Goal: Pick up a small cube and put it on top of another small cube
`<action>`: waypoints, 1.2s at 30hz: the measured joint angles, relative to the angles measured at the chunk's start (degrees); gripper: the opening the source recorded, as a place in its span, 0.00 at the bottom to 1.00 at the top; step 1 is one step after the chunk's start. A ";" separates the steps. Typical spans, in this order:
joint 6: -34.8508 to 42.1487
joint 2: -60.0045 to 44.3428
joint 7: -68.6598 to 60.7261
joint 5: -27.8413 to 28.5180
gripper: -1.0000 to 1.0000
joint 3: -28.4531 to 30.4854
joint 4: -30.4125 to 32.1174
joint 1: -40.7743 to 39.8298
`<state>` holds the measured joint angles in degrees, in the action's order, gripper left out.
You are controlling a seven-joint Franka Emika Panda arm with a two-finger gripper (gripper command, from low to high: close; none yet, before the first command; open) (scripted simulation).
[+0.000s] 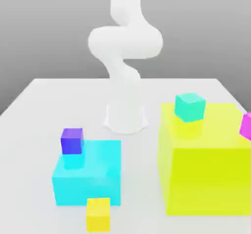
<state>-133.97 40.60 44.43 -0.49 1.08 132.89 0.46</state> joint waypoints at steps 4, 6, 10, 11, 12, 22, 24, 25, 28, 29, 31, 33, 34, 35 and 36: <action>-3.63 -8.64 -2.35 -0.83 0.50 1.82 1.84 0.78; -5.38 -12.81 -3.52 -1.29 0.50 2.65 2.72 1.09; -8.87 -21.13 -5.95 -2.33 0.50 4.05 4.49 1.46; -9.73 -23.21 -6.56 -2.59 0.50 4.37 4.93 1.52; -10.60 -25.29 -7.17 -2.86 0.50 4.64 5.37 1.55; -19.35 -46.00 -12.35 -4.23 0.50 6.14 9.79 0.31; -21.12 -50.09 -12.93 -3.86 0.50 6.35 10.68 -0.02; -22.26 -52.15 -13.26 -3.91 0.50 6.35 10.86 -0.18; -26.83 -58.37 -14.56 -5.29 0.50 5.25 10.17 -1.13; -28.49 -60.45 -14.98 -5.83 0.50 4.65 9.81 -1.63; -31.00 -63.58 -15.58 -6.60 0.00 3.67 9.25 -2.45; -30.99 -63.58 -15.56 -6.59 0.00 3.67 9.25 -2.46; -30.98 -63.58 -15.54 -6.57 0.00 3.66 9.25 -2.47; -30.96 -63.58 -15.51 -6.54 0.00 3.66 9.25 -2.47; -30.94 -63.58 -15.49 -6.51 0.00 3.65 9.25 -2.48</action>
<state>-164.91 -22.98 28.95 -7.00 4.74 142.14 -2.02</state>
